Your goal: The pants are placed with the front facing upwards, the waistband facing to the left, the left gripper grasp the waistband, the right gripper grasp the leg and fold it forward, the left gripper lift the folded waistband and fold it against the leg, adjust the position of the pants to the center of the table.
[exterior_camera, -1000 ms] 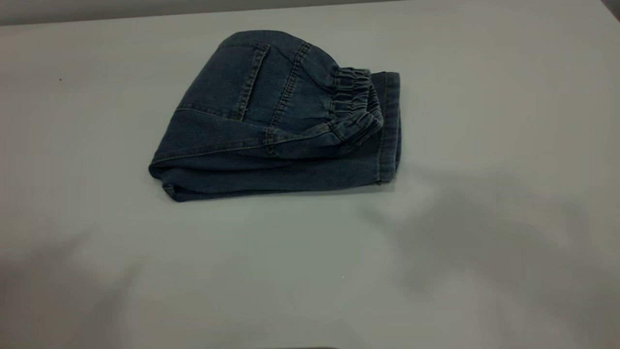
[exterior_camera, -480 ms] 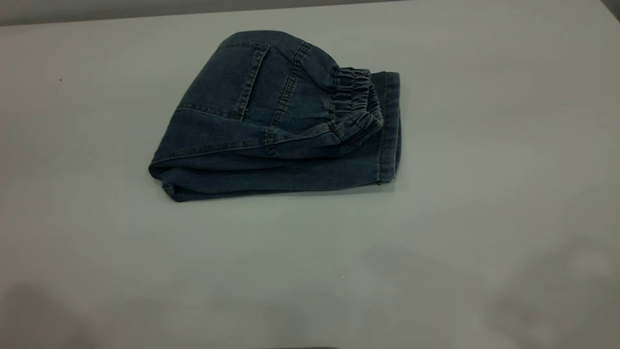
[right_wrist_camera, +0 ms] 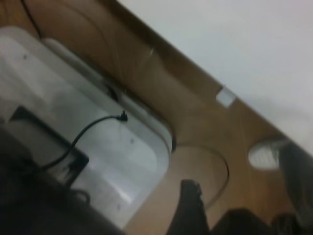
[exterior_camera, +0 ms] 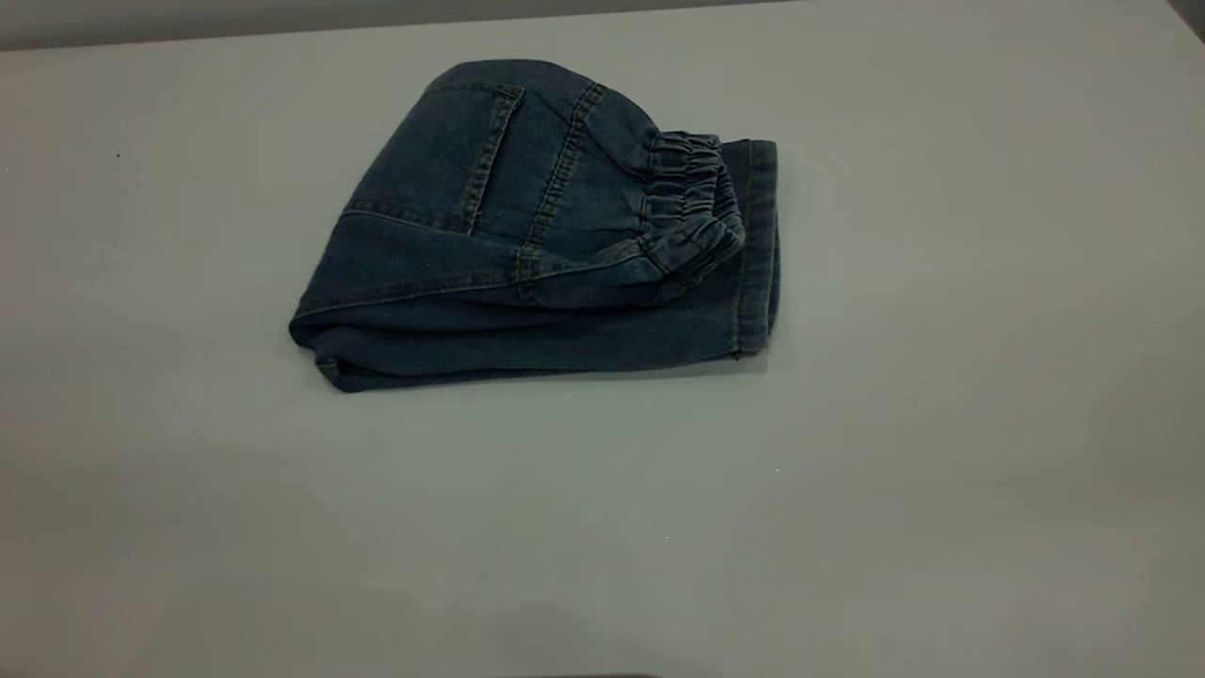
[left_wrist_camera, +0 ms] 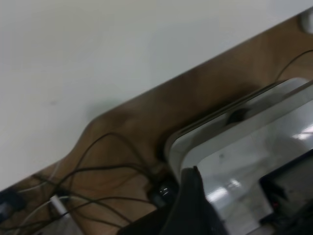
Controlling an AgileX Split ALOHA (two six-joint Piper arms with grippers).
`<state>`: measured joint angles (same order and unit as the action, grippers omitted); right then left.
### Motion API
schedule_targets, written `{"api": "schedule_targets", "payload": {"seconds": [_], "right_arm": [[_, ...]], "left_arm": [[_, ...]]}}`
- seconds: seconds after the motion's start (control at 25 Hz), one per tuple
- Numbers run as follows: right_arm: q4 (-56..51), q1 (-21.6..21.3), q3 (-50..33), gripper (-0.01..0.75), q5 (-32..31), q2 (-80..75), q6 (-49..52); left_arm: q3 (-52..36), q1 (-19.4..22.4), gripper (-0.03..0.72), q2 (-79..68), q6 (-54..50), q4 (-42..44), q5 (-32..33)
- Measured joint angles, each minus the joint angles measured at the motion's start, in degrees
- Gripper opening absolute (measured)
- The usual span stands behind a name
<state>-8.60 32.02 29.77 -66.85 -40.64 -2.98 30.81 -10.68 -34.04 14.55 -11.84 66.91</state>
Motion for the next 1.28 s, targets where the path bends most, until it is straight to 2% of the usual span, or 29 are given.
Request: {"api": "schedule_targets", "payload": {"seconds": [0.2, 0.48, 1.04, 1.12, 1.2, 1.28], "right_arm": [[0.02, 0.0, -2.66, 0.495, 3.27, 6.78, 0.38], [0.02, 0.0, -2.88, 0.495, 3.28, 11.74, 0.38], [0.02, 0.0, -3.03, 0.495, 3.28, 12.19, 0.38], [-0.57, -1.96, -3.03, 0.495, 3.28, 13.05, 0.38], [-1.42, -6.66, -3.03, 0.495, 3.23, 14.73, 0.38], [-1.53, -13.18, -3.03, 0.495, 3.17, 17.26, 0.38]], "left_arm": [[-0.88, 0.0, 0.554, 5.07, -0.17, 1.21, -0.46], [-2.44, 0.0, 0.554, 9.34, -3.21, 1.39, -2.81], [-2.44, 0.0, 0.554, 9.6, -4.13, 1.57, -2.98], [-2.44, 0.0, 0.554, 9.6, -4.13, 1.57, -2.98], [-2.44, 0.83, 0.554, 9.81, -4.13, 1.57, -2.98], [-2.44, 2.69, 0.554, 10.54, -4.13, 1.52, -2.98]]}}
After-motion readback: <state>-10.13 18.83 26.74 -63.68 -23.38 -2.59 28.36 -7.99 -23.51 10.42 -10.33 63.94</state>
